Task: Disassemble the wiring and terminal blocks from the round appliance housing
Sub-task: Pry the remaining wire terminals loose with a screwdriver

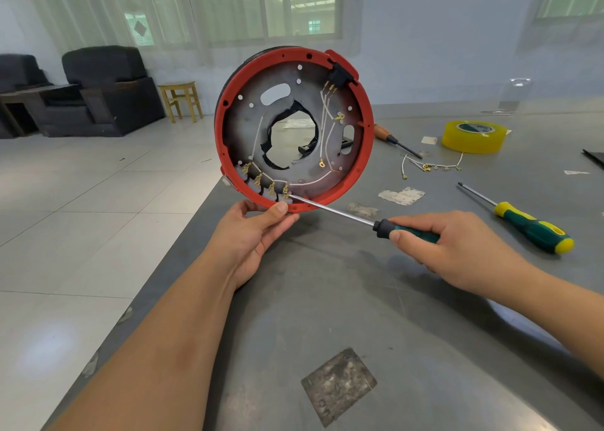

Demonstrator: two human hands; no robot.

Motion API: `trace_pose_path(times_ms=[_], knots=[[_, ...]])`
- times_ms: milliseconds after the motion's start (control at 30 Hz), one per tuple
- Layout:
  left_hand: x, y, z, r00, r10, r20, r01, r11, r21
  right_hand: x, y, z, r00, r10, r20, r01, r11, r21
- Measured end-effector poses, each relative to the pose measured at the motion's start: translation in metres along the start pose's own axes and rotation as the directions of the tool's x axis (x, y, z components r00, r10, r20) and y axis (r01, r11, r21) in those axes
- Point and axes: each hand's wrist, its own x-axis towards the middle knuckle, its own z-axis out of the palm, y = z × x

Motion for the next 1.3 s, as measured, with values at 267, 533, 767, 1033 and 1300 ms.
trace_pose_path(times_ms=[267, 533, 767, 1033, 1300], knots=[[0.0008, -0.0004, 0.0014, 1.000, 0.006, -0.022, -0.006, 1.000, 0.003, -0.0033, -0.0012, 0.0048, 0.994, -0.043, -0.096, 0.031, 0.992, -0.122], [0.0011, 0.0004, 0.0000, 1.000, -0.005, -0.026, 0.005, 1.000, -0.014, -0.0061, -0.0014, 0.0036, 0.986, -0.126, -0.106, 0.093, 0.957, -0.276], [0.0016, 0.0006, -0.0004, 1.000, -0.001, -0.029, 0.000, 1.000, -0.027, -0.0084, -0.0079, 0.0051, 0.980, -0.175, -0.090, 0.129, 0.918, -0.375], [0.0006, 0.0011, -0.0003, 1.000, 0.005, -0.022, -0.005, 1.000, -0.025, -0.0091, -0.0077, 0.0068, 0.971, -0.220, -0.092, 0.164, 0.896, -0.412], [0.0003, 0.0011, -0.0005, 1.000, 0.010, -0.015, -0.010, 1.000, -0.027, -0.0091, -0.0056, 0.0077, 0.914, -0.383, -0.133, 0.261, 0.807, -0.530]])
